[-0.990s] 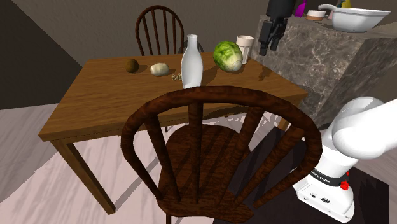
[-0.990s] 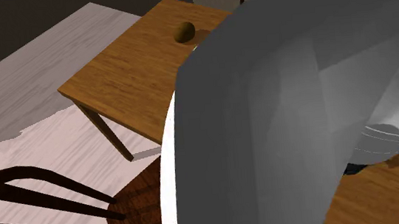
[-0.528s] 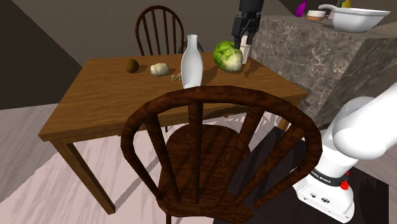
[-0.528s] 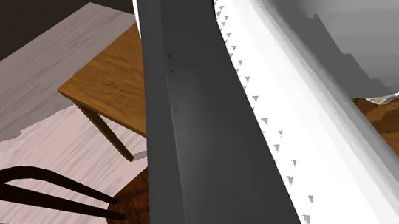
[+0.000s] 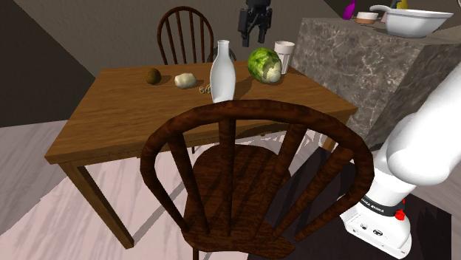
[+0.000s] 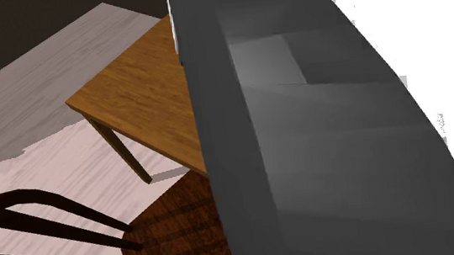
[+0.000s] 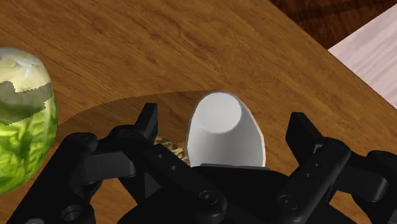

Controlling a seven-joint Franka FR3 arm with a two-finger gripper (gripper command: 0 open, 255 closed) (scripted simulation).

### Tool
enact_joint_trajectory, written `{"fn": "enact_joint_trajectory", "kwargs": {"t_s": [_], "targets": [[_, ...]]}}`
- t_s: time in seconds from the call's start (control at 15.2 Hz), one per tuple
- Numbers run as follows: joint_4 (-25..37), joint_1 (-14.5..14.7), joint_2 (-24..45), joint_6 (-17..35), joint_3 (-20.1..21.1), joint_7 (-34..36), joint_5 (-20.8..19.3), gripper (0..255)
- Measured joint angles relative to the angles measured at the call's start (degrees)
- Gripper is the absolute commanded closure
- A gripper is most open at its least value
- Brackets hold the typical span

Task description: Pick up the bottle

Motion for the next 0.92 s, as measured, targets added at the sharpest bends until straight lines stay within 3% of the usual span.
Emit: {"fn": "enact_joint_trajectory", "kwargs": {"t_s": [0.33, 0.53, 0.66, 0.92], "targets": [[14.9, 0.9, 12.0, -2.6, 0.9, 1.2, -0.7, 0], [28.6, 1.8, 21.3, -6.7, 1.4, 1.9, -1.4, 0], [29.4, 2.0, 22.6, -6.2, 1.5, 2.2, -1.5, 0], [25.3, 1.9, 21.8, -2.9, 1.5, 2.1, -1.5, 0]]}}
